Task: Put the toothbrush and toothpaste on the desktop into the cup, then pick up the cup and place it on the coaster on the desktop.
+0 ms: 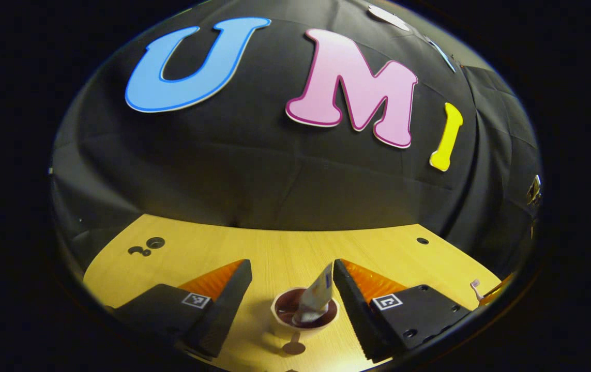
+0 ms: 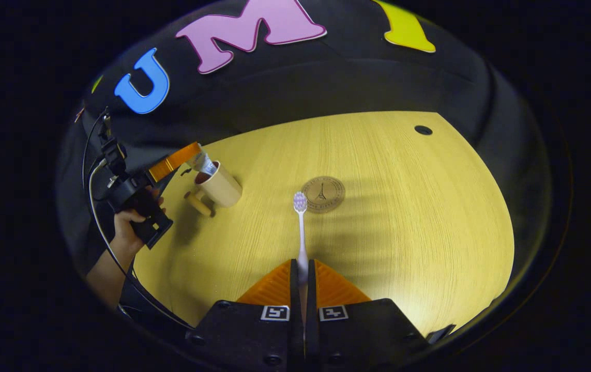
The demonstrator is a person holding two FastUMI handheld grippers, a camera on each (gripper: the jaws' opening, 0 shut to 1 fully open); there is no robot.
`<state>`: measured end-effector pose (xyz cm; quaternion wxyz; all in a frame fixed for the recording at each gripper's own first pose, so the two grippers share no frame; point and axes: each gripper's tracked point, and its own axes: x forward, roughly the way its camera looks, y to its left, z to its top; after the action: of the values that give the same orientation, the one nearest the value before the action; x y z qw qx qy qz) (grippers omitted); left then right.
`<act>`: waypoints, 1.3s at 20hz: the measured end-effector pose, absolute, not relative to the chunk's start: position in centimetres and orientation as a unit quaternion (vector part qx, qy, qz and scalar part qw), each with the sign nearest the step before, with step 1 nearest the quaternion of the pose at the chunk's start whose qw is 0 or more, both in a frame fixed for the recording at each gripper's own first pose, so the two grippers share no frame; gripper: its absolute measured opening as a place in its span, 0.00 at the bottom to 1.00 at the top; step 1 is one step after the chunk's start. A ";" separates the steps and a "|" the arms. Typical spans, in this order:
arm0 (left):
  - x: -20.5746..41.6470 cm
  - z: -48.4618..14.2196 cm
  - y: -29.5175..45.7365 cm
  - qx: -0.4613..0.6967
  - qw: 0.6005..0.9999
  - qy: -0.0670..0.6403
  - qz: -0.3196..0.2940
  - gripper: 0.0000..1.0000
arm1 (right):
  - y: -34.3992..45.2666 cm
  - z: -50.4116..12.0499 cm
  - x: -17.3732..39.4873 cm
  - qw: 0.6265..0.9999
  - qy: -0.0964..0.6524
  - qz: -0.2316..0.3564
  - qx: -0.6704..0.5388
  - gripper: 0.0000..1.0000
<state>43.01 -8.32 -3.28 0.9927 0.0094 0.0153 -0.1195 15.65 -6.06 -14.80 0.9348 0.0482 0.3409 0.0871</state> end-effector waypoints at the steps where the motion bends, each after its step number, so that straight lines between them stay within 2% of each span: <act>1: 41.8 -3.2 -7.6 0.001 0.994 0.013 -0.109 0.98 | -5.6 -14.0 16.3 0.938 0.332 0.095 0.044 0.06; 6: 34.9 -5.5 -4.7 -0.039 0.997 0.031 -0.061 0.98 | -1.9 -10.2 20.0 0.948 0.284 0.135 0.049 0.06; 13: 26.5 -9.7 -2.9 -0.089 0.994 0.066 -0.026 0.97 | 5.2 -4.6 25.1 0.955 0.210 0.198 0.073 0.06; 20: 22.3 -11.4 -2.1 -0.128 0.988 0.082 -0.019 0.98 | 13.6 -1.3 28.0 0.952 0.138 0.258 0.091 0.06; 26: 21.1 -11.5 -0.9 -0.140 0.987 0.081 -0.022 0.98 | 18.2 -0.8 31.6 0.955 0.073 0.273 0.094 0.06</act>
<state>21.13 -0.88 -11.50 0.9866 -0.1403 0.0808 -0.0223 31.65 18.15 -0.75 0.9547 0.0939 0.0731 0.2727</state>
